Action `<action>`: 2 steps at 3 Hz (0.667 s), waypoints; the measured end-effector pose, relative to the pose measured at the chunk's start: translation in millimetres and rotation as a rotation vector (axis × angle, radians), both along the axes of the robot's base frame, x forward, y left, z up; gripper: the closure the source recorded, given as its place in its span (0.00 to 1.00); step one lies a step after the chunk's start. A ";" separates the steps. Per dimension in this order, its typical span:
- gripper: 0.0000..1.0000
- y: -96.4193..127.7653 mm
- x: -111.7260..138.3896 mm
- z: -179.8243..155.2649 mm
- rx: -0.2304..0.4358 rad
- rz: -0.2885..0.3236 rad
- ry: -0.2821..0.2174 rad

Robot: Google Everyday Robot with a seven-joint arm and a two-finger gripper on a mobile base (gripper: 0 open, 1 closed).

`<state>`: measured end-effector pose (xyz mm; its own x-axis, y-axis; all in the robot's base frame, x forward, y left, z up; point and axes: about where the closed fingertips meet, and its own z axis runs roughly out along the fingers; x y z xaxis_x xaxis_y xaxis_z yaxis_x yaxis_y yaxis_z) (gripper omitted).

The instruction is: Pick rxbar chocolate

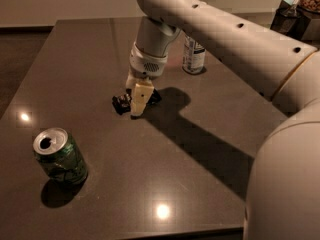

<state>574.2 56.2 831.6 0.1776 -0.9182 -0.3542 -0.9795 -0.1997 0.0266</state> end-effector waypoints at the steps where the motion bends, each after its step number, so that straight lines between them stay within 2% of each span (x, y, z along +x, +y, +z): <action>1: 0.62 0.3 0.0 0.0 -0.002 0.006 0.006; 2: 0.86 0.3 0.0 5.9 -0.002 0.006 0.007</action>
Offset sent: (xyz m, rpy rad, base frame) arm -0.0040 -0.0082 0.0081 0.0134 0.0324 0.0092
